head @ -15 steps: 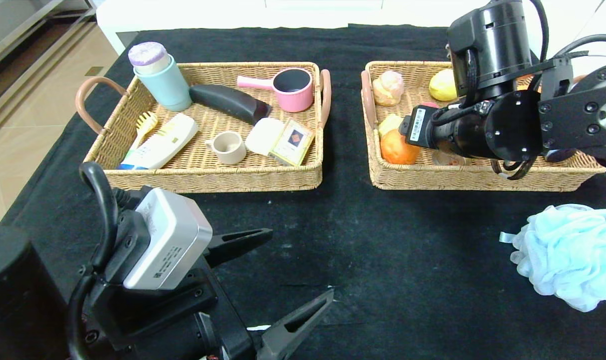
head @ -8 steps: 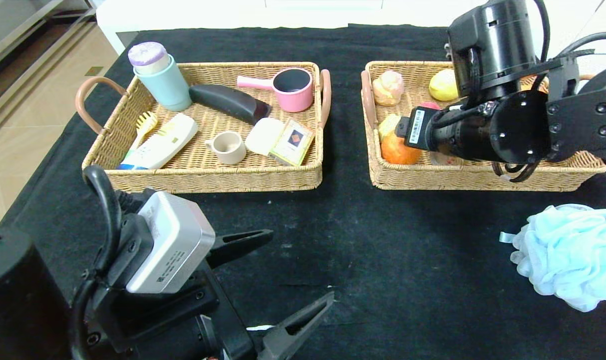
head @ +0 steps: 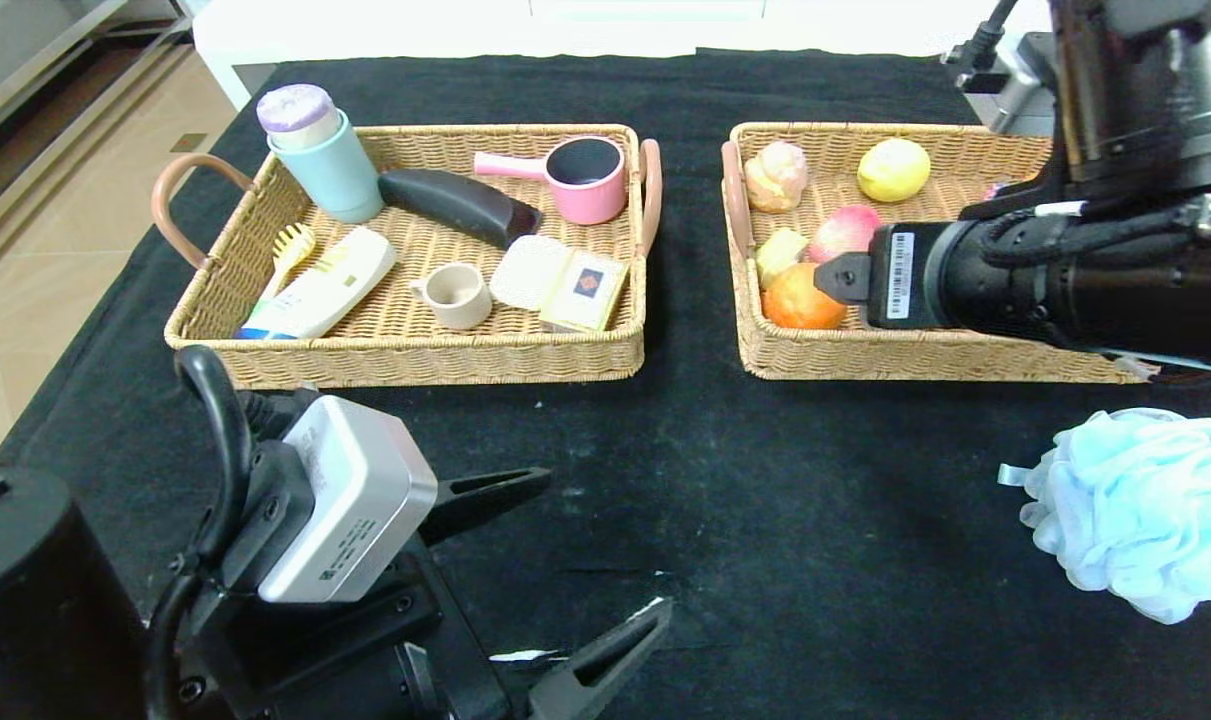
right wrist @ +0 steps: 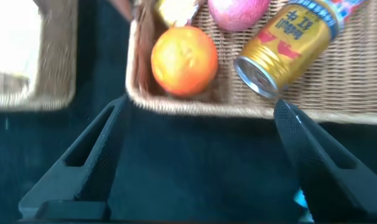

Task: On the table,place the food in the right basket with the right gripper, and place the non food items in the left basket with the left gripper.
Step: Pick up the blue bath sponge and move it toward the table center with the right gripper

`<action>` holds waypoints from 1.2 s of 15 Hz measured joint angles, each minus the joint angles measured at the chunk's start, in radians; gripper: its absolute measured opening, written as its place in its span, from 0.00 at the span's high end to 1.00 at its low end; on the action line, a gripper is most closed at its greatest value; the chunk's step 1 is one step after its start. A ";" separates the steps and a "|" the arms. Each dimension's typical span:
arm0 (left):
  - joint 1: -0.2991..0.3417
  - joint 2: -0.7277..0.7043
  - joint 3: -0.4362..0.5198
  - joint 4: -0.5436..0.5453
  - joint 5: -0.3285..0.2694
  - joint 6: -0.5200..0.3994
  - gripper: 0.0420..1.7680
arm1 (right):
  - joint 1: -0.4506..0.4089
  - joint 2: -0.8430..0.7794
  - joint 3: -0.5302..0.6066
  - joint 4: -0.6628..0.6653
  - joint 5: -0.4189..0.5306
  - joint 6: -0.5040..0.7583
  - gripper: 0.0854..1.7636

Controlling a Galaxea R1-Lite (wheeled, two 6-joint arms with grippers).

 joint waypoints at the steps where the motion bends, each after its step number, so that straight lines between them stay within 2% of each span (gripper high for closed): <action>1: -0.002 0.000 0.000 0.000 0.000 0.000 0.03 | 0.006 -0.028 0.030 0.000 0.001 -0.018 0.05; 6: -0.003 0.002 0.004 0.000 0.005 0.000 0.03 | 0.016 -0.173 0.178 0.014 0.006 -0.064 0.04; 8: -0.003 0.002 0.005 0.000 0.006 0.000 0.03 | 0.001 -0.231 0.213 0.084 0.007 -0.076 0.04; 12: -0.003 0.003 0.005 0.001 0.009 0.000 0.03 | -0.068 -0.310 0.259 0.166 0.009 -0.064 0.04; 16: -0.003 0.004 0.008 0.003 0.009 0.003 0.03 | -0.153 -0.368 0.335 0.167 0.012 -0.054 0.04; 18: -0.003 0.006 0.011 0.003 0.009 0.003 0.03 | -0.197 -0.390 0.384 0.165 0.055 -0.053 0.04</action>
